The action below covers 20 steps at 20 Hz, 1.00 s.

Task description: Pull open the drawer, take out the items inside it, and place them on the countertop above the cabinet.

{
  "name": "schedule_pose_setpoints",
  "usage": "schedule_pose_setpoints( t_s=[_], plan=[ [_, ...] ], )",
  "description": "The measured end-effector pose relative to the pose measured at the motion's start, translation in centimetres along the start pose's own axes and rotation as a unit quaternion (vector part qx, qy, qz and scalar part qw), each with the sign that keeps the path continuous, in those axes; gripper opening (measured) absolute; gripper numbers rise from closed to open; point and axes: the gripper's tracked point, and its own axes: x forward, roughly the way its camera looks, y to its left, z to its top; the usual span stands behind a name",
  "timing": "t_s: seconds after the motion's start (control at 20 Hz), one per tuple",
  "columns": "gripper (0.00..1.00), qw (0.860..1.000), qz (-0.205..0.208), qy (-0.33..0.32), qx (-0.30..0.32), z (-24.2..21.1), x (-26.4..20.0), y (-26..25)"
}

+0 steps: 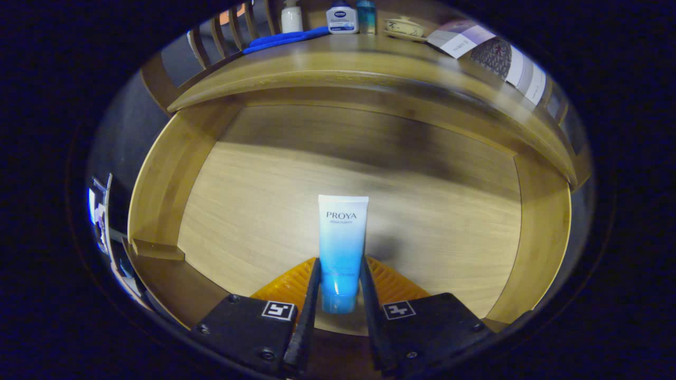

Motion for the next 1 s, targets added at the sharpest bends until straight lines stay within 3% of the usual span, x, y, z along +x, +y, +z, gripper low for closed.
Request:
schedule_pose_setpoints(
  t_s=[0.25, 0.4, 0.6, 1.0],
  plan=[
    [0.45, 1.0, -0.023, -0.001, -0.017, 0.4, 0.0, 0.1],
    [0.36, 1.0, -0.019, -0.022, -0.002, 0.8, -0.9, 0.3],
    [0.32, 0.998, -0.001, -0.055, 0.011, 1.6, -3.6, 0.5],
    [0.32, 0.993, 0.007, -0.115, 0.013, 4.9, -10.5, 0.0]
  ],
)
